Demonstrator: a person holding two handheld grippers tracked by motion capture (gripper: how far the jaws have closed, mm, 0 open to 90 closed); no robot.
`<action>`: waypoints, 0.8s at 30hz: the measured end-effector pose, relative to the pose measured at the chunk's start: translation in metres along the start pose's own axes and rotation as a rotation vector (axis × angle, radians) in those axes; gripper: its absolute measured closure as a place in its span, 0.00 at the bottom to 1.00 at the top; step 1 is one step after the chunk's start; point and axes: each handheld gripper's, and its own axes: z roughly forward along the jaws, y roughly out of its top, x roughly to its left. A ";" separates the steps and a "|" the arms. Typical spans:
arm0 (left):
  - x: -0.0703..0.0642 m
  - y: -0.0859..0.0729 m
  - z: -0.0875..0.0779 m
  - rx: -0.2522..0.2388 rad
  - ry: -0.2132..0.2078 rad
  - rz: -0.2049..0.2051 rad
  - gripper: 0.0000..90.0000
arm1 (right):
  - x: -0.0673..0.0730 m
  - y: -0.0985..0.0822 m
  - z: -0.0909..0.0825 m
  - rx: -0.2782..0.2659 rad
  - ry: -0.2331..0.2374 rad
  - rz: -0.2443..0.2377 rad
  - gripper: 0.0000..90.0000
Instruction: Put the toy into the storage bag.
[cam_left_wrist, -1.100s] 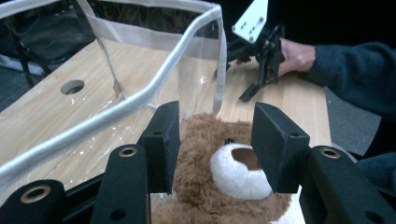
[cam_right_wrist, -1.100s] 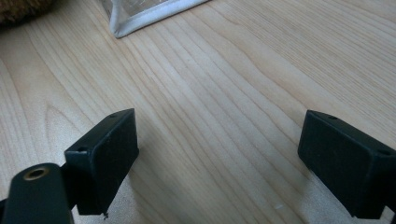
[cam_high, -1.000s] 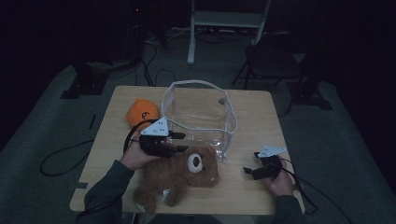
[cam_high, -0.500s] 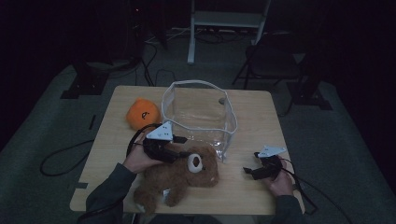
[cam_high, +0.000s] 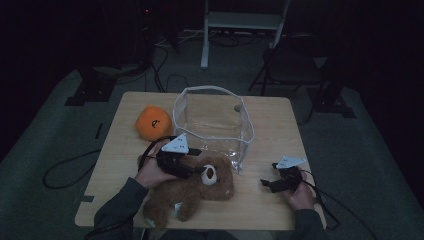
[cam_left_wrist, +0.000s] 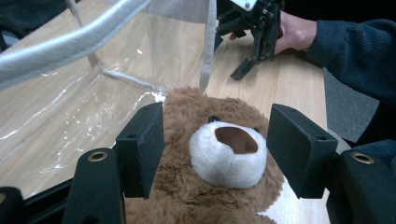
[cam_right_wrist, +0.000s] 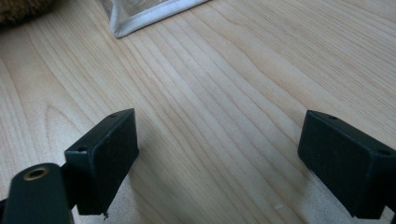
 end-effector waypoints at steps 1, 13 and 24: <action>0.000 -0.001 0.001 0.003 -0.001 -0.001 0.41 | 0.000 0.000 0.000 0.000 0.000 0.000 0.13; -0.002 -0.007 0.011 0.028 -0.014 -0.018 0.39 | 0.000 0.000 0.000 0.000 0.000 0.001 0.13; -0.001 -0.012 0.016 0.035 -0.010 -0.061 0.33 | 0.000 0.000 0.000 -0.001 0.001 0.001 0.13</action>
